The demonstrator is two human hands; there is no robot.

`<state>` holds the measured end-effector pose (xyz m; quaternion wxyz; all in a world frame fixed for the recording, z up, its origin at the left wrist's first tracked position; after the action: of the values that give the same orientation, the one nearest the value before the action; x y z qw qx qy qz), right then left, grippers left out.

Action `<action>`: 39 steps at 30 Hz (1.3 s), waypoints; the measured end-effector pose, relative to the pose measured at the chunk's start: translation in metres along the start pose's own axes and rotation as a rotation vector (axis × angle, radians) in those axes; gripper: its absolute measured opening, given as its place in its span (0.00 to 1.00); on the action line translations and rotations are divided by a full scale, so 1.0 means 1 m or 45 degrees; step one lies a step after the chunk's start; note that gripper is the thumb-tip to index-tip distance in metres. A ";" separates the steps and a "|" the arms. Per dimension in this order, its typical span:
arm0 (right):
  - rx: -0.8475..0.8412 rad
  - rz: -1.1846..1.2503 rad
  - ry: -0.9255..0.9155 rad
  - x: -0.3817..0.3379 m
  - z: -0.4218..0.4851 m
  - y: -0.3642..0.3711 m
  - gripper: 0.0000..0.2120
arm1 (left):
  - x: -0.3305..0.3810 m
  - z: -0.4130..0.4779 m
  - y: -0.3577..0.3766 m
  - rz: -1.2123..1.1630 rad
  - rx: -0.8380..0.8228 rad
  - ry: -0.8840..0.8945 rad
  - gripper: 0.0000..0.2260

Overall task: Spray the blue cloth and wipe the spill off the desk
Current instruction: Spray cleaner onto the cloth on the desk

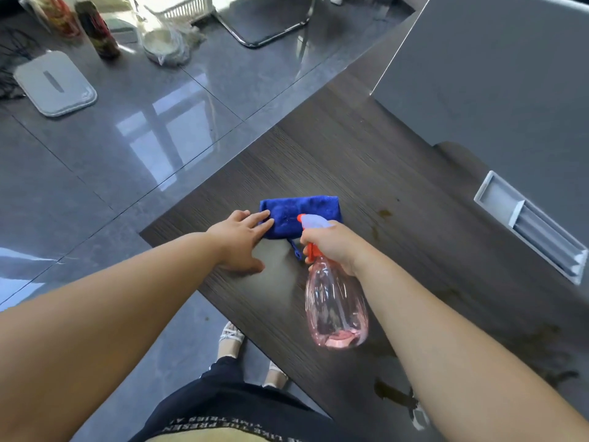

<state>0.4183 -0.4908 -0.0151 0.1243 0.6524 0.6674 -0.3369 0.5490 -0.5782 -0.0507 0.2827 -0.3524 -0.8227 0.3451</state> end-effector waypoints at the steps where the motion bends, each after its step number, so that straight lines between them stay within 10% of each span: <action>1: 0.021 0.002 0.000 0.000 0.000 -0.003 0.23 | 0.000 0.000 0.001 -0.002 -0.001 -0.005 0.41; 6: 0.204 0.061 0.048 0.008 -0.002 -0.027 0.21 | -0.001 0.001 0.004 -0.021 0.004 -0.007 0.42; 8: 0.256 0.160 0.089 0.008 -0.004 -0.033 0.04 | -0.001 0.002 0.003 -0.036 0.001 -0.008 0.42; 13: 0.223 0.129 0.110 0.010 -0.006 -0.039 0.14 | -0.001 0.003 0.000 -0.074 -0.017 -0.020 0.43; 20: 0.180 0.077 0.110 0.007 -0.010 -0.031 0.01 | -0.002 0.004 -0.001 -0.062 -0.018 -0.015 0.44; 28: 0.247 0.105 0.138 0.012 -0.009 -0.029 0.19 | -0.001 0.006 -0.001 -0.040 -0.042 -0.015 0.45; 39: 0.197 0.124 0.114 0.020 -0.012 -0.029 0.09 | -0.003 0.004 0.002 -0.013 -0.003 -0.005 0.46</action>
<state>0.3916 -0.4658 -0.0103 0.0598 0.7060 0.6120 -0.3514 0.5489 -0.5814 -0.0551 0.2825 -0.3477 -0.8254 0.3435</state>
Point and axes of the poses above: each hand's wrist, its own z-axis towards the middle knuckle, its own y-axis out of the palm, x = y × z, the point moved 5 cm from there along z, towards the middle knuckle, and after that the axes turned 2 degrees about -z, right-handed, at the moved point
